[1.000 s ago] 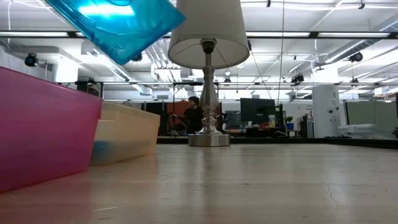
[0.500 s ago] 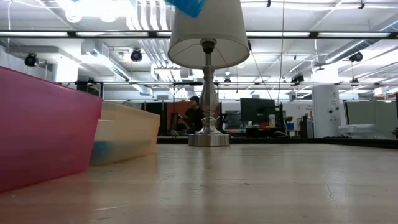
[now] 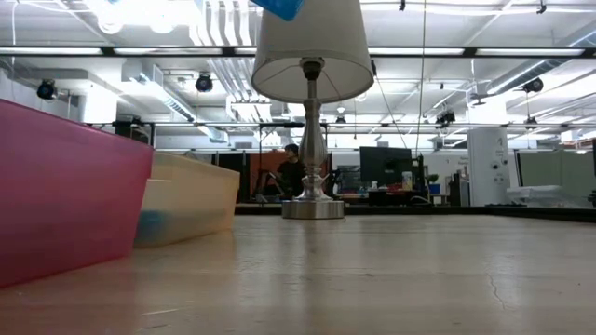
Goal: Pick & place jewel cases by type
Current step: Put the blue CD case into the orange bin
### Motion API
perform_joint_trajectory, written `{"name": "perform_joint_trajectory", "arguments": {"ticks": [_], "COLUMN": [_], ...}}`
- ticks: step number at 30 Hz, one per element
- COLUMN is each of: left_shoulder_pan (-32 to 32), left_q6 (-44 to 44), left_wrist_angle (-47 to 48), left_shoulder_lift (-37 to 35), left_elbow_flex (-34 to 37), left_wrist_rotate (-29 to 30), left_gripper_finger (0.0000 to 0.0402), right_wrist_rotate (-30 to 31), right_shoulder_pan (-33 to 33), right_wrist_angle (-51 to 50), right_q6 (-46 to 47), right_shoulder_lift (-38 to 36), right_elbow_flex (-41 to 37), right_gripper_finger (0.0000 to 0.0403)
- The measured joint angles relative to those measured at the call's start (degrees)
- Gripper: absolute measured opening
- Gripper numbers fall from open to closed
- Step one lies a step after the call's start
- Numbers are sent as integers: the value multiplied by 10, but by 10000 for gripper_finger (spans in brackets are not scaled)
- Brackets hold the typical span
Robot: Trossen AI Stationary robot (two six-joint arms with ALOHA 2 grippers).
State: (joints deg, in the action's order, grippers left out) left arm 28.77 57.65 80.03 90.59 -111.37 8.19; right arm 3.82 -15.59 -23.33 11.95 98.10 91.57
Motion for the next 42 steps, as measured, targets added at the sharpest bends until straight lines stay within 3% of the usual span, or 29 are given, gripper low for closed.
{"name": "perform_joint_trajectory", "arguments": {"ticks": [10, 15, 22, 27, 34, 39, 42], "left_shoulder_pan": [1, -1, 14, 42, 97, 114, 115], "left_q6": [-19, 48, 91, 99, 69, 110, 144], "left_wrist_angle": [0, 35, 74, 93, 37, 10, 2], "left_shoulder_lift": [0, -5, -38, -59, -70, -81, -82], "left_elbow_flex": [0, 0, 0, 1, 14, 25, 31], "left_wrist_rotate": [-7, -7, -8, 73, 179, 280, 312], "left_gripper_finger": [19, 63, 157, 199, 204, 204, 204], "right_wrist_rotate": [-34, -27, -10, -8, -11, -18, -51], "right_shoulder_pan": [0, 0, 0, 0, 0, -7, -14], "right_wrist_angle": [2, -12, -121, -151, -110, -49, -17], "right_q6": [2, 17, 14, 11, -30, -59, -82], "right_shoulder_lift": [0, -3, -24, -52, -116, -154, -172], "right_elbow_flex": [0, 0, -1, -1, -1, -1, 0], "right_gripper_finger": [28, 20, 22, 22, 22, 22, 22]}}
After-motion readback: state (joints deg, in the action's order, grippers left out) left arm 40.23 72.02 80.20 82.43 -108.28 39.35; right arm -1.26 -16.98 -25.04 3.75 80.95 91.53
